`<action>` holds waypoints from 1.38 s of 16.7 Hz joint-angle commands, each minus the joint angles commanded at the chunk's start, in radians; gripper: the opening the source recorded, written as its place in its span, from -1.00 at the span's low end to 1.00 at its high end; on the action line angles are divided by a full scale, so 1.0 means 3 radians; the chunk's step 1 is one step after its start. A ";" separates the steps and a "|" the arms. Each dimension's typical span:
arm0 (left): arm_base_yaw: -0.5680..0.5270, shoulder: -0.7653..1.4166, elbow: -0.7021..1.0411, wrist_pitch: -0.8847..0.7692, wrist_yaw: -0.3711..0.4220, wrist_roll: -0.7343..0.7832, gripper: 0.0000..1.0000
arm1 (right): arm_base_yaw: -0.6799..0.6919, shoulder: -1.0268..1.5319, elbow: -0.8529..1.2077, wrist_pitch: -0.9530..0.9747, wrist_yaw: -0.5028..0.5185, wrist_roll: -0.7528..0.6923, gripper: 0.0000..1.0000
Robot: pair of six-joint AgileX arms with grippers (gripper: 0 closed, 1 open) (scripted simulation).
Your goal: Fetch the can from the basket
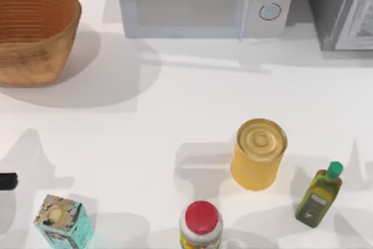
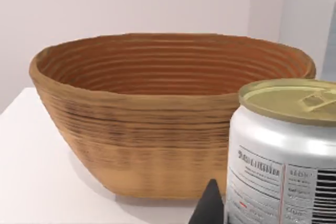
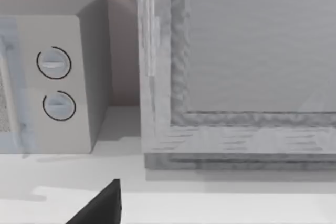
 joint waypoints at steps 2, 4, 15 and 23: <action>-0.0014 -0.0142 -0.0115 0.0099 0.0006 -0.0001 -1.00 | 0.0000 0.0000 0.0000 0.0000 0.0000 0.0000 1.00; -0.0018 -0.0165 -0.0134 0.0116 0.0008 -0.0001 -1.00 | 0.0000 0.0000 0.0000 0.0000 0.0000 0.0000 1.00; -0.0078 0.0566 0.0283 0.0612 0.0485 0.0027 -1.00 | 0.0000 0.0000 0.0000 0.0000 0.0000 0.0000 1.00; -0.0332 0.3263 0.1453 0.2050 0.1988 0.0067 -1.00 | 0.0000 0.0000 0.0000 0.0000 0.0000 0.0000 1.00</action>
